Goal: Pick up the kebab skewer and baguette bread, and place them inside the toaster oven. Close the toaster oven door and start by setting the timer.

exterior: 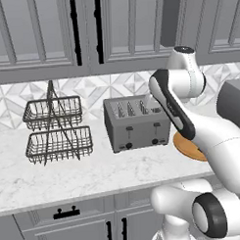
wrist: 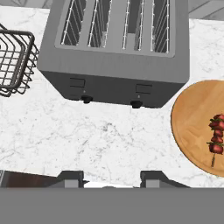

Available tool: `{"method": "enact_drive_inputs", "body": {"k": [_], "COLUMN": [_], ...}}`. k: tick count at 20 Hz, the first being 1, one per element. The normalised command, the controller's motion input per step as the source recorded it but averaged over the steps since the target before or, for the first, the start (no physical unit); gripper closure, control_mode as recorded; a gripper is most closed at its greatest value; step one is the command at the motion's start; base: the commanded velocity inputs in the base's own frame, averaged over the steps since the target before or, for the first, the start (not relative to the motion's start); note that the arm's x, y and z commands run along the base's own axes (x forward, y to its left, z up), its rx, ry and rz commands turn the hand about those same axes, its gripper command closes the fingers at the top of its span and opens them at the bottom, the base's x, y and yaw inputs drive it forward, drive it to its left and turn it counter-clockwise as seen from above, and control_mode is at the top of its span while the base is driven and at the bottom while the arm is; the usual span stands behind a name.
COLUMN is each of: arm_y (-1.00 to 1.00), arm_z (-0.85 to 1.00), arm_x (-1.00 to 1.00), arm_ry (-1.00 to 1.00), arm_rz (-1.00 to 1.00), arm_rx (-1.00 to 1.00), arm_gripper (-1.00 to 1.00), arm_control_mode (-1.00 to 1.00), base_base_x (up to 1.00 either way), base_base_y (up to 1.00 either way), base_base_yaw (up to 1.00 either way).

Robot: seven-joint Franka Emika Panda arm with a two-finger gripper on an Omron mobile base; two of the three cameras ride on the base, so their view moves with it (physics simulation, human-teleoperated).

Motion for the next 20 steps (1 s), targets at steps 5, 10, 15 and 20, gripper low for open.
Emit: {"method": "enact_drive_inputs", "body": {"k": [5, 10, 15, 20], "arm_y": [0.0, 0.0, 0.0, 0.0], "arm_z": [0.0, 0.0, 0.0, 0.0], "arm_x": [0.0, 0.0, 0.0, 0.0], "arm_ry": [0.0, 0.0, 0.0, 0.0], "arm_rz": [0.0, 0.0, 0.0, 0.0], "arm_rx": [0.0, 0.0, 0.0, 0.0], "arm_gripper": [-1.0, -1.0, -1.0, -1.0], "arm_control_mode": [1.0, 1.0, 1.0, 1.0], "base_base_x": [0.0, 0.0, 0.0, 0.0], "base_base_y": [0.0, -0.02, -0.6, -0.7], "base_base_yaw": [0.0, 0.0, 0.0, 0.0]}}
